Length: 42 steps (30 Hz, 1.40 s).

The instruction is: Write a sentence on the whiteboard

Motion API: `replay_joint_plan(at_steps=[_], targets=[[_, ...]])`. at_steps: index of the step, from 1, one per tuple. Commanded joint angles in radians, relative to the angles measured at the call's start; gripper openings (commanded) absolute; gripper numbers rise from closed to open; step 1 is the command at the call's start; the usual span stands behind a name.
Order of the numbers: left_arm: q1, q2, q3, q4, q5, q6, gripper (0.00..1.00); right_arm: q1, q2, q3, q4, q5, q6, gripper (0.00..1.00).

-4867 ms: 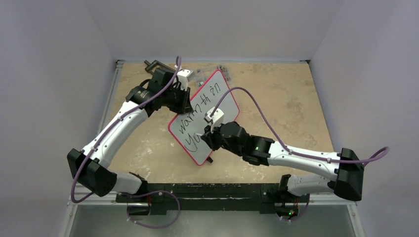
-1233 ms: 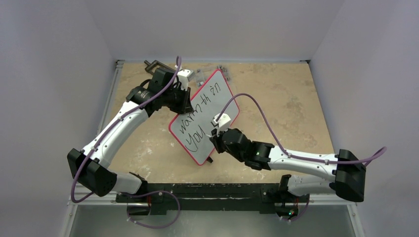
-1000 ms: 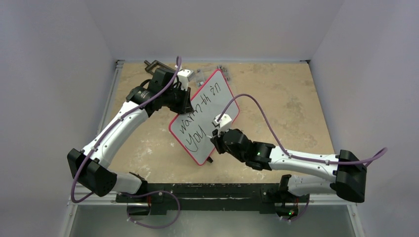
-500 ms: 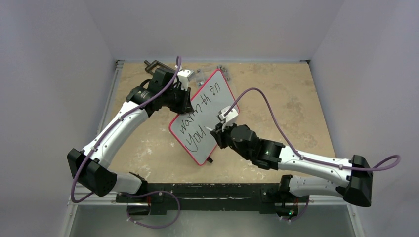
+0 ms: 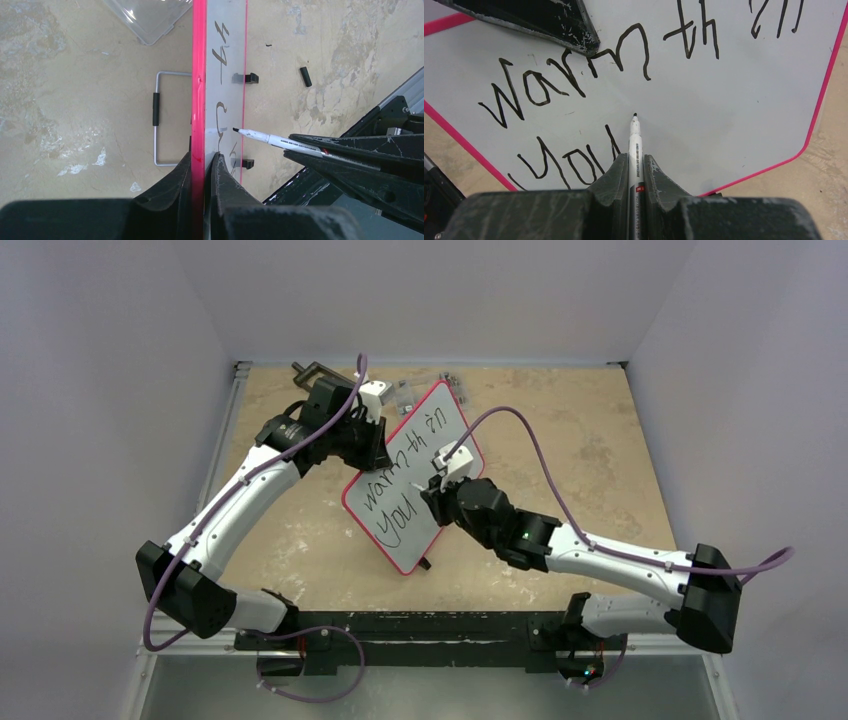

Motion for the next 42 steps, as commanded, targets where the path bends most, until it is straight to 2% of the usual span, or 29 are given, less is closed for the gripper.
replay_joint_plan(at_steps=[1, 12, 27, 42], targets=[[0.018, 0.009, -0.014, -0.094, -0.301, 0.127, 0.00, -0.020, 0.014, 0.035, 0.065, -0.032, -0.014, 0.00], [0.018, 0.008, -0.012, -0.094, -0.301, 0.127, 0.00, -0.039, 0.020, -0.029, 0.083, -0.074, 0.019, 0.00], [0.017, 0.004, -0.012, -0.094, -0.301, 0.127, 0.00, -0.039, -0.046, -0.205, 0.061, -0.101, 0.132, 0.00], [0.018, 0.008, -0.012, -0.094, -0.301, 0.127, 0.00, -0.039, -0.032, -0.092, 0.044, -0.088, 0.072, 0.00]])
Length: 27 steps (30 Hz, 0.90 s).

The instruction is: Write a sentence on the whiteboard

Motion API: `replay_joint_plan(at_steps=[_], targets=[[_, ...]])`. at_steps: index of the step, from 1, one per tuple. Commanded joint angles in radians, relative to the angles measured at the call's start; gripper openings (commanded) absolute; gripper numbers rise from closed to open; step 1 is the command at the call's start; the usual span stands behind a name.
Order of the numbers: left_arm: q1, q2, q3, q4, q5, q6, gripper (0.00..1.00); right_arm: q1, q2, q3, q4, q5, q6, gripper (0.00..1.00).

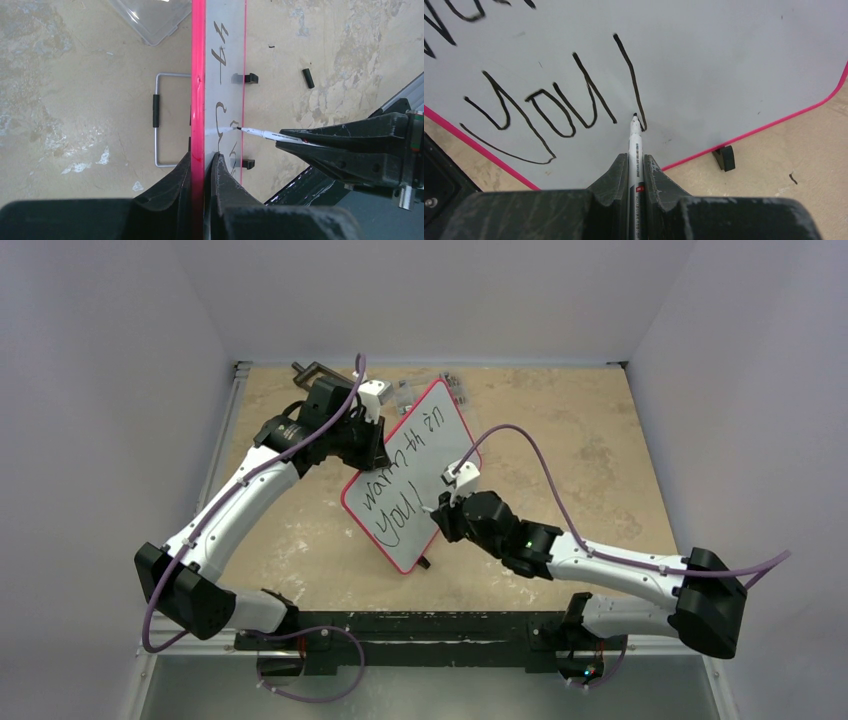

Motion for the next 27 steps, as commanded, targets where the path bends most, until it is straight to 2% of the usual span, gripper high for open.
replay_joint_plan(at_steps=[1, 16, 27], targets=[[0.018, 0.016, -0.012, -0.093, -0.288, 0.128, 0.00, -0.002, -0.001, 0.096, 0.023, 0.006, -0.036, 0.00], [0.018, 0.019, -0.012, -0.093, -0.288, 0.128, 0.00, -0.014, 0.077, 0.209, 0.008, 0.066, -0.110, 0.00], [0.018, 0.019, -0.012, -0.093, -0.288, 0.128, 0.00, -0.042, 0.083, 0.238, 0.010, 0.050, -0.125, 0.00]])
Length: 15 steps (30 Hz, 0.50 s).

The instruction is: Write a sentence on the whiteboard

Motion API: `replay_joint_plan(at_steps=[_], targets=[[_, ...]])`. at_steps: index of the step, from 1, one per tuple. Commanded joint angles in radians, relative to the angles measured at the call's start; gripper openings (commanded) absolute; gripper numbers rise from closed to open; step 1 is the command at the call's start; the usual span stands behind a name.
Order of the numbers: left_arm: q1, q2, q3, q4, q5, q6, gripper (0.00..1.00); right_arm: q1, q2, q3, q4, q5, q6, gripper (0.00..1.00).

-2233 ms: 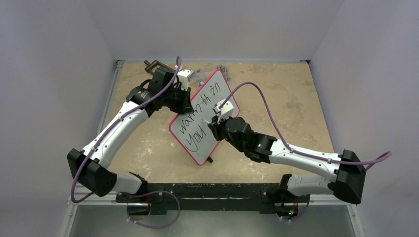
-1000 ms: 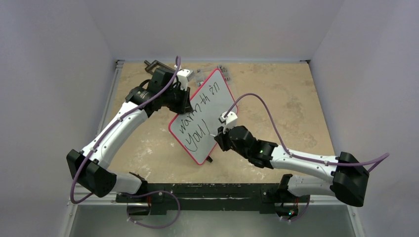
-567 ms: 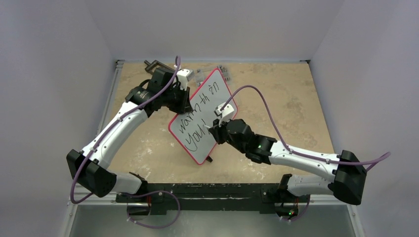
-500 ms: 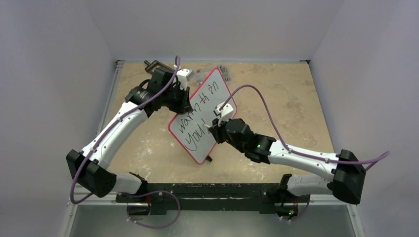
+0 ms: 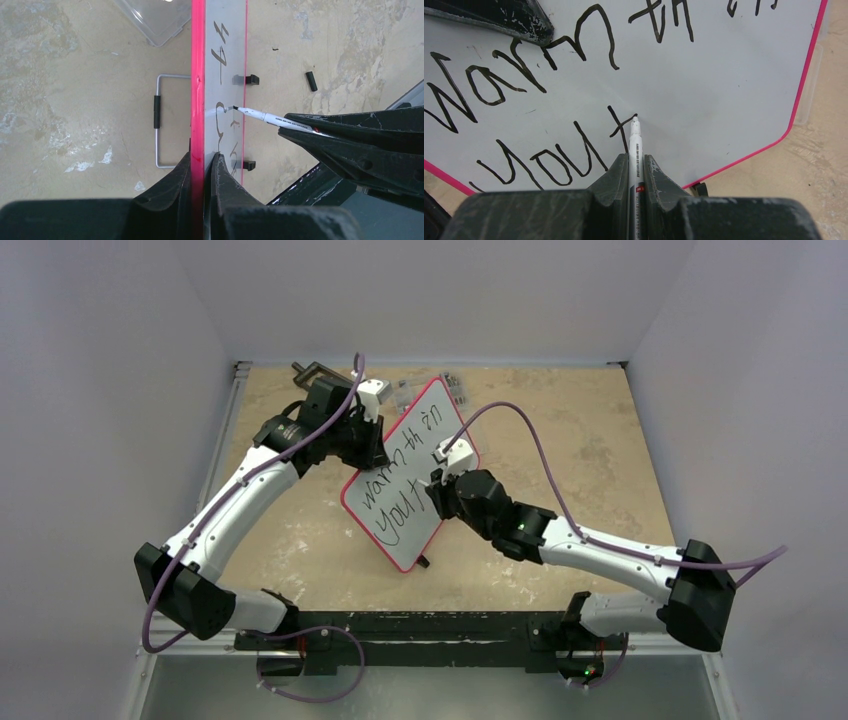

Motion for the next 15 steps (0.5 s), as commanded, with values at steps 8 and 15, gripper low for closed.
replay_joint_plan(at_steps=[8, 15], targets=[[0.017, 0.018, -0.012, -0.095, -0.274, 0.134, 0.00, -0.006, -0.009, 0.047, 0.028, -0.012, -0.010, 0.00], [0.018, 0.016, -0.010, -0.095, -0.274, 0.134, 0.00, -0.006, -0.083, 0.031, -0.002, 0.015, -0.006, 0.00]])
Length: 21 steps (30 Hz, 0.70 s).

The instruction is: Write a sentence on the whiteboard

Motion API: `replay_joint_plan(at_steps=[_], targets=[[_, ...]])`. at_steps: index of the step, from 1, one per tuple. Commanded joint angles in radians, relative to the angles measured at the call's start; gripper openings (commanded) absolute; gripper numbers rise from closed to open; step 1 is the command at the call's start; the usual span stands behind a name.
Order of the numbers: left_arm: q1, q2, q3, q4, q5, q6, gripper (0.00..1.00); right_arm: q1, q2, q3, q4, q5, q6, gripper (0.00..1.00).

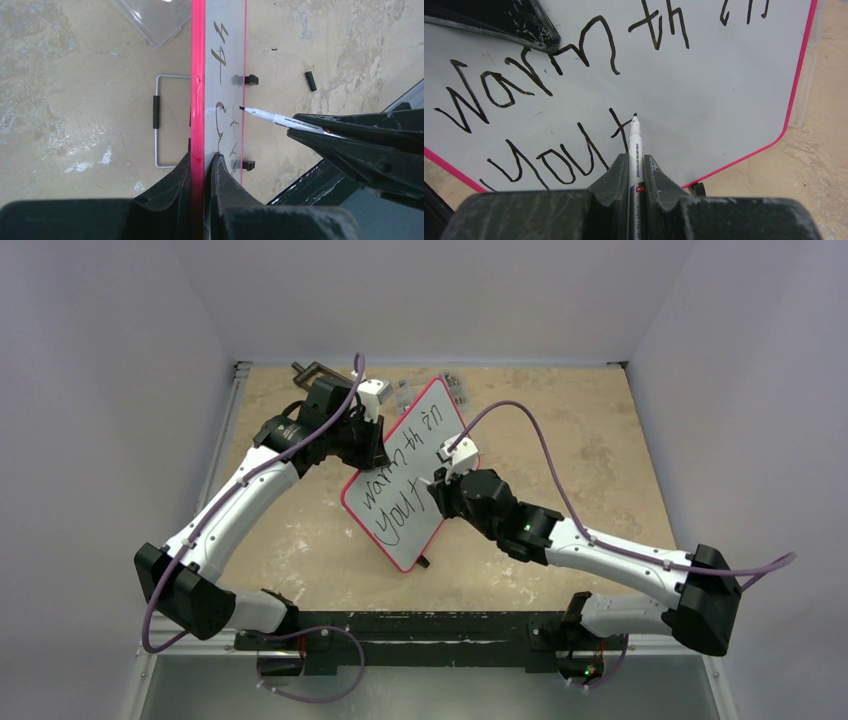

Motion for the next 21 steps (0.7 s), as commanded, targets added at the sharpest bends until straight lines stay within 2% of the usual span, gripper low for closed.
replay_joint_plan(at_steps=[1, 21], targets=[[0.017, 0.016, -0.010, -0.095, -0.274, 0.135, 0.00, -0.005, -0.075, 0.021, 0.008, 0.024, -0.004, 0.00], [0.011, 0.048, -0.007, -0.095, -0.274, 0.135, 0.00, -0.210, -0.170, -0.086, 0.043, -0.132, -0.002, 0.00]])
